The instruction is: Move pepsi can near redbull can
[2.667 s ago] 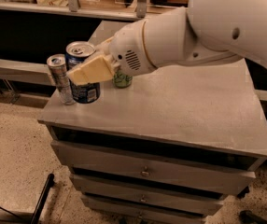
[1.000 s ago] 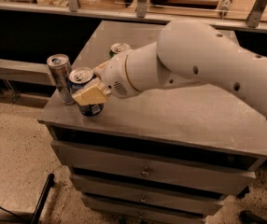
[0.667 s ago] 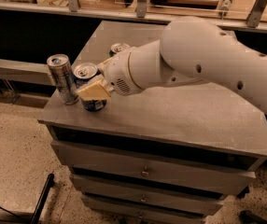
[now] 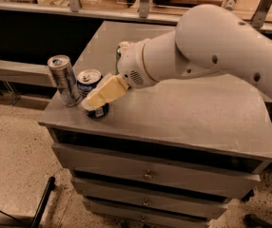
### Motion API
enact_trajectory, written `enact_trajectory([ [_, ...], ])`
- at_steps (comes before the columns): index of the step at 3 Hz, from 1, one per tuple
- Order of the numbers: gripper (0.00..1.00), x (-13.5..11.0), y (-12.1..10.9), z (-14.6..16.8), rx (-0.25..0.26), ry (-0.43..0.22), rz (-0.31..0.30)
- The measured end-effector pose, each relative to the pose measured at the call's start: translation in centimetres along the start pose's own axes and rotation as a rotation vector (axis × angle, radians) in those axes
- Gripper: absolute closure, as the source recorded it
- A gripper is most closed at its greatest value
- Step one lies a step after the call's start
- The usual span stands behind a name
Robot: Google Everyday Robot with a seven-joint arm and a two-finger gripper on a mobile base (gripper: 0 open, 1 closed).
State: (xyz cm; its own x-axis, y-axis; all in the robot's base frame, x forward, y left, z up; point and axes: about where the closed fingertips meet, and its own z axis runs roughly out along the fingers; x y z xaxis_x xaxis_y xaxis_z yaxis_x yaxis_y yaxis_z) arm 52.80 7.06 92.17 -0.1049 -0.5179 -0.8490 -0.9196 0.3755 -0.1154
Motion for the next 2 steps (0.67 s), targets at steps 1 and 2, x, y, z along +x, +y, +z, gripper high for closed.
enact_trajectory([
  [1,0.0,0.4,-1.3,-2.8,0.05,-0.021,0.017],
  [2,0.0,0.9,-3.4,-7.7,0.153,-0.078,0.041],
])
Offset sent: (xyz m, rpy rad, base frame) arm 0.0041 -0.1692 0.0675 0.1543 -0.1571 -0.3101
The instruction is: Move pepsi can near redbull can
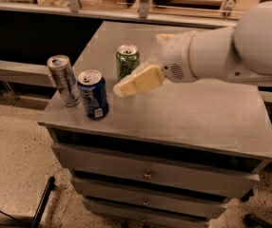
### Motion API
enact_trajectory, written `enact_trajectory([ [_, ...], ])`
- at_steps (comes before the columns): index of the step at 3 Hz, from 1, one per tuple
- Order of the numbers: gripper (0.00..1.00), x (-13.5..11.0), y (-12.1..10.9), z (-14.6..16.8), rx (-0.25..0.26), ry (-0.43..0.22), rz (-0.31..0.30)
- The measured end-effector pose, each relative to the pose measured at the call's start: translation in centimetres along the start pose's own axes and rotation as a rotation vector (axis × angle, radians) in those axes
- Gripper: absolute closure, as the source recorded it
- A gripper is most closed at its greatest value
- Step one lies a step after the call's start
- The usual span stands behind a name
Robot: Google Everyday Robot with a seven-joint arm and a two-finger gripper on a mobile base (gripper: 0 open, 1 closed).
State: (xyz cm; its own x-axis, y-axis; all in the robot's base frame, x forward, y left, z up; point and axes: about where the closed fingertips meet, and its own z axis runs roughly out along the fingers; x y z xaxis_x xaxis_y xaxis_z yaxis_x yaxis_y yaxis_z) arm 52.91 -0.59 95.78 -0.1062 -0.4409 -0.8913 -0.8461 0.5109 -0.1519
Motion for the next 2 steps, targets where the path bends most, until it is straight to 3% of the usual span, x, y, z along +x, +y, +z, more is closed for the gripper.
enact_trajectory([
  [1,0.0,1.11,-2.64,-5.18,0.089,-0.046,0.031],
  [2,0.0,1.08,-2.62,-5.17,0.089,-0.046,0.03],
])
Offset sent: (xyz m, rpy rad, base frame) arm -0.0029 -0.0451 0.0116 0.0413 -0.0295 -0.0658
